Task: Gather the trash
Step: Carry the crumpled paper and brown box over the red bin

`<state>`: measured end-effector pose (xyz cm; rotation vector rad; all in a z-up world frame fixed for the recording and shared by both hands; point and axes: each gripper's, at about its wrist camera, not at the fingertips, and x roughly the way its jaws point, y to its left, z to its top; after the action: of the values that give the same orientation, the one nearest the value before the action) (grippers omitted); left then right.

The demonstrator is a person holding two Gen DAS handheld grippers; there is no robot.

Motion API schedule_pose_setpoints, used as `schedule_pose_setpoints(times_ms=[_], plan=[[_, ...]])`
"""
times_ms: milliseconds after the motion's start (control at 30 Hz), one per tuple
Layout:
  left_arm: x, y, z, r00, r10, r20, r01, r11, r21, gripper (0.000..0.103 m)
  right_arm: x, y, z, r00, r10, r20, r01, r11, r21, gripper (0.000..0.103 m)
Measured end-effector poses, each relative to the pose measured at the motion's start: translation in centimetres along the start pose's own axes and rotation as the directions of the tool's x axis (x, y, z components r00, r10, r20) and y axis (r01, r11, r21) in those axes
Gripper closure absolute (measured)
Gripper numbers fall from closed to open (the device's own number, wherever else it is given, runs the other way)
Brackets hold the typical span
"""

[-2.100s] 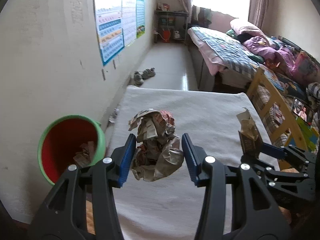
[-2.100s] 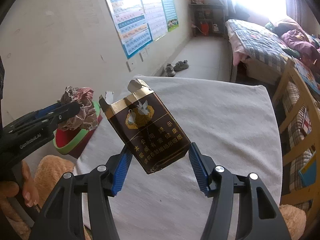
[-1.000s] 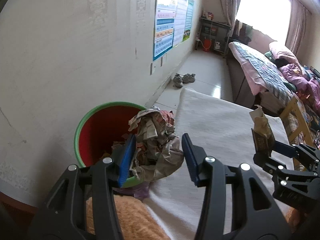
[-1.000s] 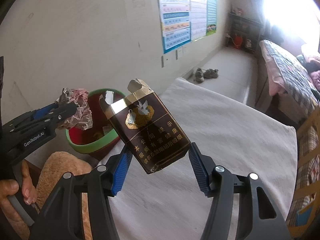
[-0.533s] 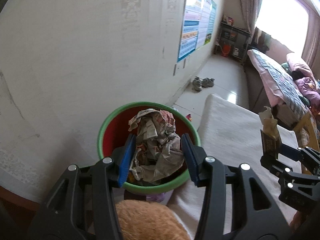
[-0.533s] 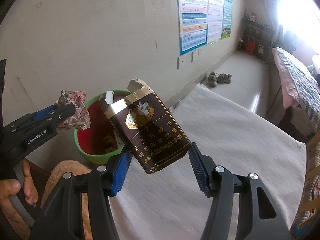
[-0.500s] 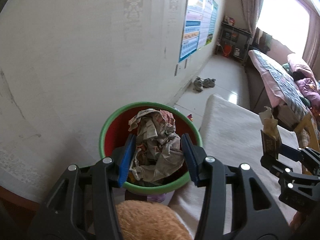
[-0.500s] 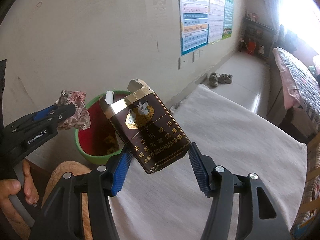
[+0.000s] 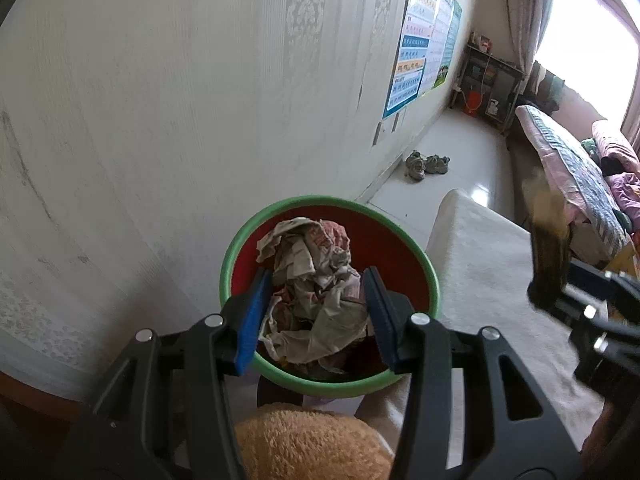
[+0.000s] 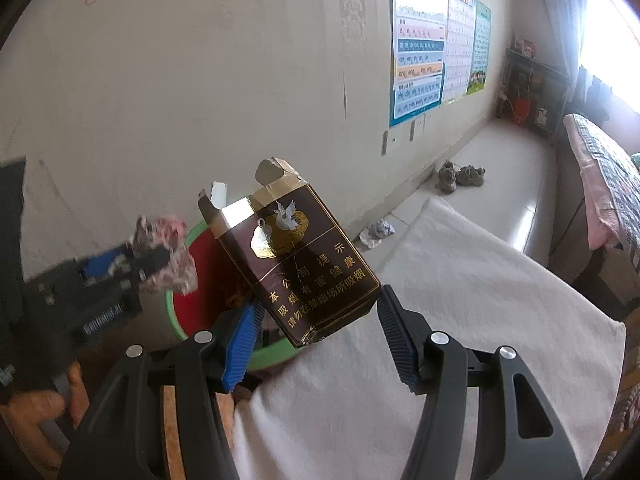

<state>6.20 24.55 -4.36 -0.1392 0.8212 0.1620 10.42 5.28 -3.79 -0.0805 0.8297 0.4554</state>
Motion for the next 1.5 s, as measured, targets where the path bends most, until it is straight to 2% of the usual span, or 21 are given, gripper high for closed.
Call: schedule_pose_setpoints(times_ms=[267, 567, 1500], plan=[[2.0, 0.6, 0.0, 0.999, 0.002, -0.045, -0.003, 1.0, -0.021, 0.057, 1.4, 0.6, 1.6, 1.0, 0.031, -0.002, -0.031, 1.0, -0.002, 0.046], [4.1, 0.8, 0.3, 0.996, -0.008, -0.091, 0.004, 0.999, -0.051, 0.057, 3.2, 0.9, 1.1, 0.998, 0.043, -0.046, -0.043, 0.999, -0.005, 0.046], [7.4, 0.9, 0.6, 0.982, -0.052, -0.181, 0.035, 0.995, -0.093, 0.056, 7.6, 1.8, 1.0, 0.991, 0.036, -0.132, -0.037, 0.999, 0.0, 0.046]])
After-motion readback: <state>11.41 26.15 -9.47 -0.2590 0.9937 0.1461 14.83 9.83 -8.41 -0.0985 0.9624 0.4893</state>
